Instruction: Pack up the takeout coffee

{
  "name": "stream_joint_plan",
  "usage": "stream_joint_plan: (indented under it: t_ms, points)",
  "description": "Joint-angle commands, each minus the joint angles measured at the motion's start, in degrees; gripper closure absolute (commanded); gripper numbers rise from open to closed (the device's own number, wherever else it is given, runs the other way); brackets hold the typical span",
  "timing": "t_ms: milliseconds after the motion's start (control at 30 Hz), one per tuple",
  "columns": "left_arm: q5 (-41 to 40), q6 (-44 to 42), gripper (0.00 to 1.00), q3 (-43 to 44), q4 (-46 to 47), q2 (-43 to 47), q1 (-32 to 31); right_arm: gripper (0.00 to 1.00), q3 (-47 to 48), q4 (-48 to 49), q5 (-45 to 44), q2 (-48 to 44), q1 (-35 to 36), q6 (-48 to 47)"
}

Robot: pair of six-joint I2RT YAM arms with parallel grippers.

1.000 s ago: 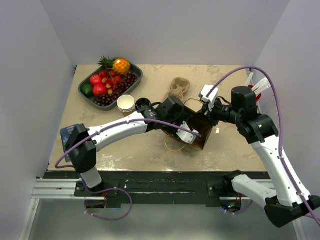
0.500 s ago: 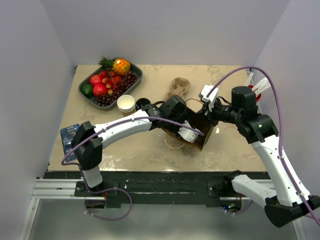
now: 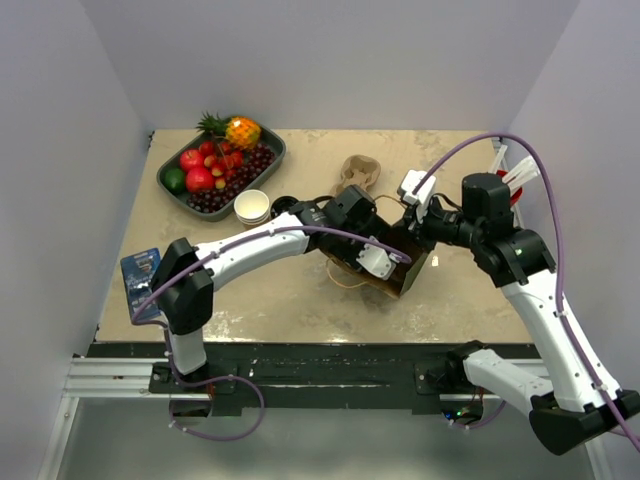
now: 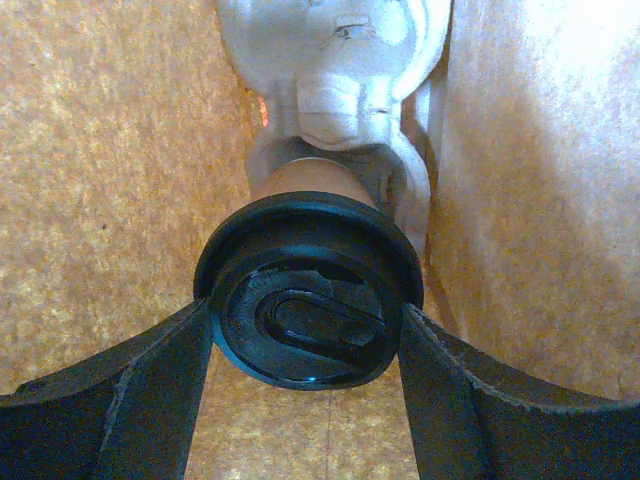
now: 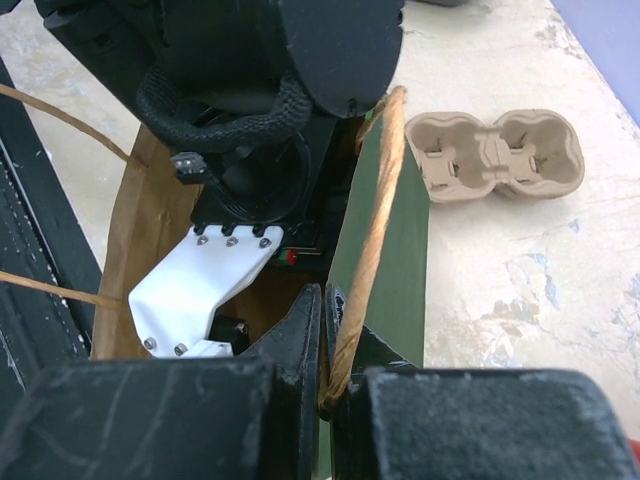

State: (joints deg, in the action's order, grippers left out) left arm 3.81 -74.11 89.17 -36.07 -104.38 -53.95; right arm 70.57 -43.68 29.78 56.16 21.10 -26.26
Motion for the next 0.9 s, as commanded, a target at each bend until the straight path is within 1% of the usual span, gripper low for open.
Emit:
stream_joint_plan:
  t_ms: [0, 67, 400, 500, 667, 733, 767, 833, 867]
  points:
    - [2.4, 1.8, 1.0, 4.3, -2.0, -2.0, 0.7, 1.0, -0.6, 3.0, 1.5, -0.6, 0.2, 1.9]
    - [3.9, 1.9, 1.0, 4.8, -1.8, -2.4, 1.0, 1.0, -0.3, 2.7, 0.4, -0.1, 0.3, 2.2]
    - [6.0, 0.8, 1.0, 5.7, -1.2, -4.5, 1.7, 1.0, -0.6, 3.2, -1.6, 0.4, 0.3, 3.2]
    - [7.1, -0.9, 1.0, 6.5, -1.2, -5.2, 2.1, 1.0, -0.5, 3.5, -4.5, 1.1, 0.1, 4.9]
    - [9.5, -5.2, 1.0, 7.9, -1.5, -7.2, 2.9, 1.0, 0.6, 2.3, -6.1, 2.6, -0.5, 5.3]
    - [10.2, -6.0, 1.0, 9.2, -2.2, -8.7, 3.3, 0.88, 1.4, 1.8, -6.9, 3.5, -1.1, 5.6]
    - [10.9, -6.9, 1.0, 10.8, -2.6, -9.3, 3.4, 0.78, 2.4, 1.7, -7.1, 3.9, -1.2, 5.9]
    - [11.5, -7.5, 1.0, 12.7, -3.8, -11.3, 3.9, 0.7, 3.7, 0.9, -6.9, 4.9, -2.5, 6.0]
    - [11.9, -8.0, 1.0, 14.7, -4.3, -12.0, 4.0, 0.68, 4.9, 0.6, -6.3, 6.0, -2.8, 6.4]
